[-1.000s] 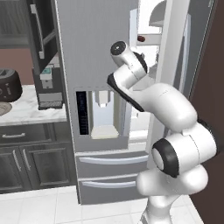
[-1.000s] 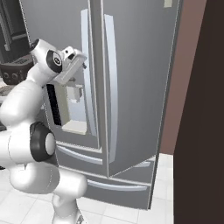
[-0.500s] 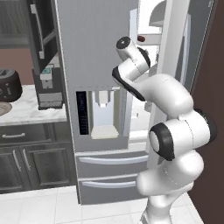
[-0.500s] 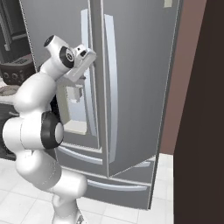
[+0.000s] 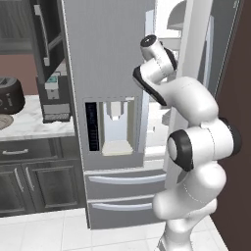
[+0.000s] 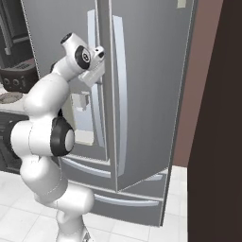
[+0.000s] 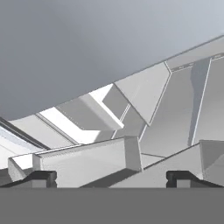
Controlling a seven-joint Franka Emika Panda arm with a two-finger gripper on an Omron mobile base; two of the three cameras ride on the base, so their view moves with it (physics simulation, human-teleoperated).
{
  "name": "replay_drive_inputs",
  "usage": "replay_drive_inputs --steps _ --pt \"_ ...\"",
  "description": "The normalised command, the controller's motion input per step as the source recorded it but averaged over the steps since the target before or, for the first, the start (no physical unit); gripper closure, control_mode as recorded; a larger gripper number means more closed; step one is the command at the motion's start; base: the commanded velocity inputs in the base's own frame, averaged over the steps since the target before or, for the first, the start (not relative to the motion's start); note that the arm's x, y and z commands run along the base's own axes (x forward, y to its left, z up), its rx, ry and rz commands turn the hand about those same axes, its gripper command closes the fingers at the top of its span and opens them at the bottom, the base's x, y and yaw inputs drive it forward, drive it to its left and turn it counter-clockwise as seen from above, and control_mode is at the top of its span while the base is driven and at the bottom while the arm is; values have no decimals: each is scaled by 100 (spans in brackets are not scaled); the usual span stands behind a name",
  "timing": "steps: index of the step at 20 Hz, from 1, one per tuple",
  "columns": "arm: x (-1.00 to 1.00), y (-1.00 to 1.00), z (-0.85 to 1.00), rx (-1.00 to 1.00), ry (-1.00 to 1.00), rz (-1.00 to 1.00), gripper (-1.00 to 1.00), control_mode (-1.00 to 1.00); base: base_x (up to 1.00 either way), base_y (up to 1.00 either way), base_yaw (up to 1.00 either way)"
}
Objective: Move the hot dog bun to the plate on the dining table and place the condiment next to that plate. Then navigate to the fridge and take the sausage and place it on the plate as well.
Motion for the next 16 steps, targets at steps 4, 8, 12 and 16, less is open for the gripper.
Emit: replay_drive_inputs --steps 4,8,12,16 --pt "-35 -33 0 0 1 0 -100 -100 0 0 0" --pt "-53 -35 0 0 0 -1 -100 -100 0 0 0" --pt "-58 -39 0 0 0 -3 -100 -100 0 0 0" --pt "-53 -52 0 0 1 -5 -100 -100 0 0 0"
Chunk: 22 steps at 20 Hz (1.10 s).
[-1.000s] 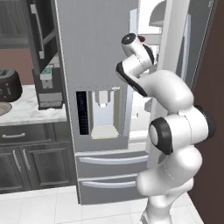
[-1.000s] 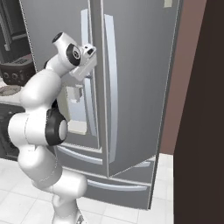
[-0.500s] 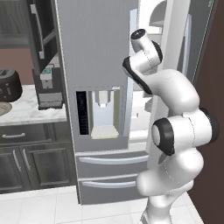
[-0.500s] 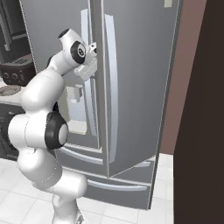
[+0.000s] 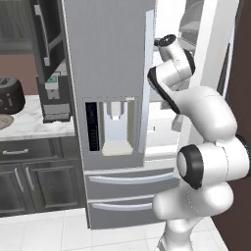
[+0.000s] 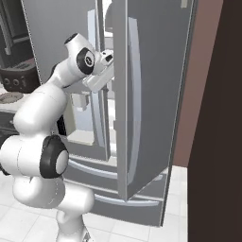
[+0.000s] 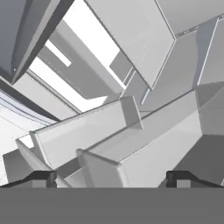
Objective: Move the hot dog bun to the plate on the dining table and place the condiment next to that plate. Then navigate to the fridge and take the sausage and place it on the plate as well.
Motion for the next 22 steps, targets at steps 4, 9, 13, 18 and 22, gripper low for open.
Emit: replay_drive_inputs --steps 4,9,13,18,22 --pt "-31 -83 6 6 6 -5 -100 -100 0 0 0" --pt "-23 -100 1 9 2 0 -100 -100 0 0 0" --pt "-21 -96 1 8 0 0 -100 -100 0 0 0" --pt "-4 -82 12 4 0 0 -100 -100 0 0 0" --pt "0 -72 19 1 0 0 -100 -100 0 0 0"
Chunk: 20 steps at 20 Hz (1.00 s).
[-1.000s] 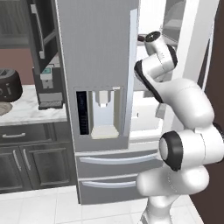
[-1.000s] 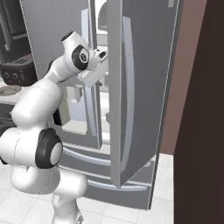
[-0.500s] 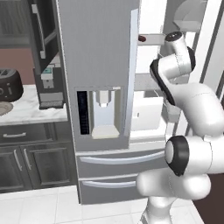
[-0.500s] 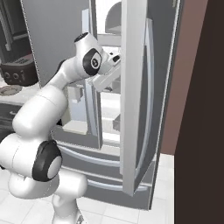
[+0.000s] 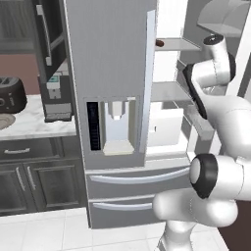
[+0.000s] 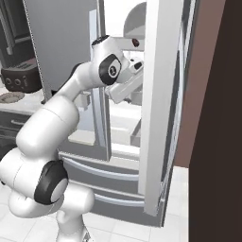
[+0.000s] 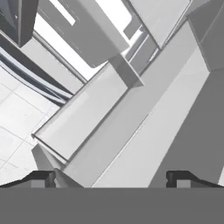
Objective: Move the hot dog bun to the plate on the dining table and place the condiment next to that plate. Then navigate to the fridge and take the sausage and place it on the plate as well.
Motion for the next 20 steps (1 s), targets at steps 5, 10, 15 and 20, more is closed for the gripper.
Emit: replay_drive_inputs --steps 5,10,15,20 --pt "-2 -75 22 1 0 0 -100 -100 0 0 0" --pt "-8 -60 21 1 -3 0 -100 -100 0 0 0" --pt "-18 -4 16 0 -11 -1 -100 -100 0 0 0" --pt "-10 77 1 0 -19 0 -100 -100 0 0 0"
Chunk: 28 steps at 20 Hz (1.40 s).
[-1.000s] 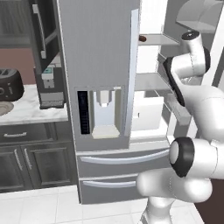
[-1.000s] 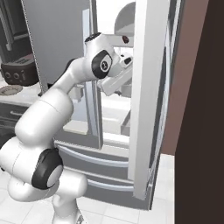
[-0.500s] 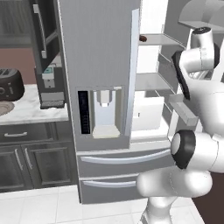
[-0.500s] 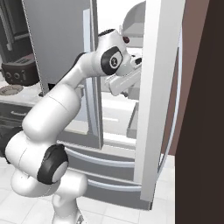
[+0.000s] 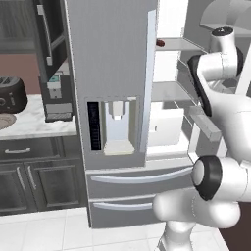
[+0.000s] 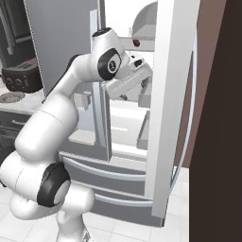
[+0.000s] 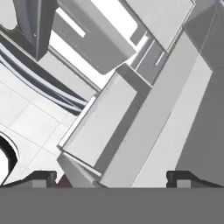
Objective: Move the hot dog bun to the plate on the dining table and place the condiment next to that plate. Then navigate to the fridge and take the sausage and place it on the plate as well.
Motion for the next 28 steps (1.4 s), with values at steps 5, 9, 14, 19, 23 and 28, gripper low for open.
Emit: replay_drive_inputs --steps 5,9,14,19,23,28 --pt "4 100 -3 0 -11 0 -100 -100 0 0 0" --pt "6 100 -3 0 -11 0 -100 -100 0 0 0" --pt "3 100 0 8 -20 0 -100 -100 0 0 0" --pt "0 93 0 23 -28 -6 -100 -100 0 0 0" --pt "0 67 11 32 -30 -14 -100 -100 0 0 0" --pt "23 6 11 24 -15 -18 -100 -100 0 0 0"
